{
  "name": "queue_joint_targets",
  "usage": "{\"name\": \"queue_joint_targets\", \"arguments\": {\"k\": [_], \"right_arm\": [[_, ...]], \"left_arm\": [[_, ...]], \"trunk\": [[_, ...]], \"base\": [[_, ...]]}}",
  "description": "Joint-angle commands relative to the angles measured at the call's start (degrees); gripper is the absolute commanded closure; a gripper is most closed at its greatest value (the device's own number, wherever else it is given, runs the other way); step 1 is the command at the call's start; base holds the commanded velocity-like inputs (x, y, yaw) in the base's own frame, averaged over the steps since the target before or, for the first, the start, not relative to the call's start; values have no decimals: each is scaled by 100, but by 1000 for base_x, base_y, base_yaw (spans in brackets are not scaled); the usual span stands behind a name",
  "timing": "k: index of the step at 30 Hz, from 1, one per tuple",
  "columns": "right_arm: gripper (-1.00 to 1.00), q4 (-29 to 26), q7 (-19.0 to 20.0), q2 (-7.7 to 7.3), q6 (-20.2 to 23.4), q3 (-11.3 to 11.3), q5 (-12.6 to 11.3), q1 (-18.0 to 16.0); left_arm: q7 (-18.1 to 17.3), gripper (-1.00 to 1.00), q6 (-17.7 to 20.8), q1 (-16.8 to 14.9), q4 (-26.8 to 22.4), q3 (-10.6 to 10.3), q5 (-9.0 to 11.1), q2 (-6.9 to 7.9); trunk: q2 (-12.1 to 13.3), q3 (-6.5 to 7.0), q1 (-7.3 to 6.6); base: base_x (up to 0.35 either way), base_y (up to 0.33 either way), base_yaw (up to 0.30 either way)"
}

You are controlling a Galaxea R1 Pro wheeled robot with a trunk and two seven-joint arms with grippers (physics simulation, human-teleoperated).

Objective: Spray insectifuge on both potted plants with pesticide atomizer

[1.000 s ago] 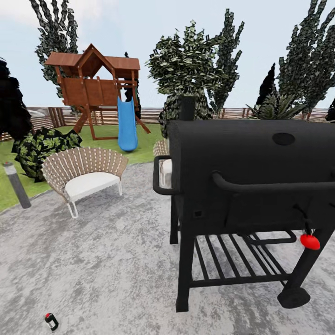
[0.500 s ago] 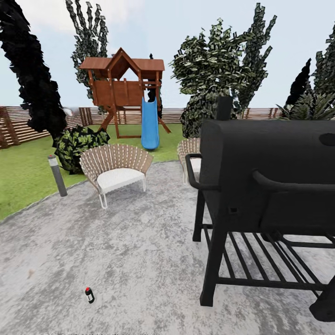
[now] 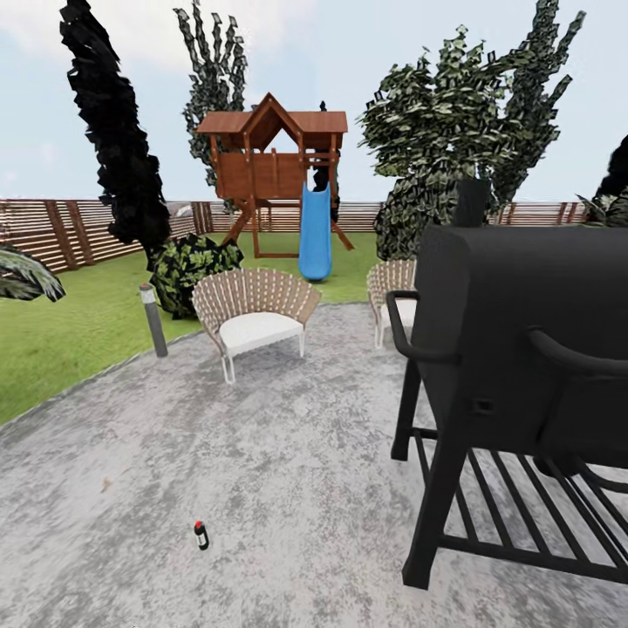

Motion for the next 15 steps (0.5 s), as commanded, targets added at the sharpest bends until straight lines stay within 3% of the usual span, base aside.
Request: {"name": "queue_joint_targets", "arguments": {"k": [1,5,8,12,15], "right_arm": [[-100,-103,-5,-2,-2,0,4,0],[-100,-772,-3,-7,-10,8,14,-3],[-100,-1445,0,-7,-26,10,85,-8],[-100,-2374,1,-7,-219,11,587,-9],[-100,-2636,1,-4,-367,11,697,-9]], "left_arm": [[3,-100,-77,-49,-27,2,8,33],[6,-100,-166,-216,-414,11,15,82],[11,-100,-162,-337,-1063,13,29,75],[33,-100,-139,-856,-1568,23,69,59],[48,-100,-134,-1255,-1582,90,209,65]], "trunk": [[-3,-6,0],[-3,-6,0],[-3,-12,0],[-3,-25,0],[-3,-34,0]], "base": [[0,0,265],[0,0,264],[0,0,265],[0,0,267],[0,0,269]]}}
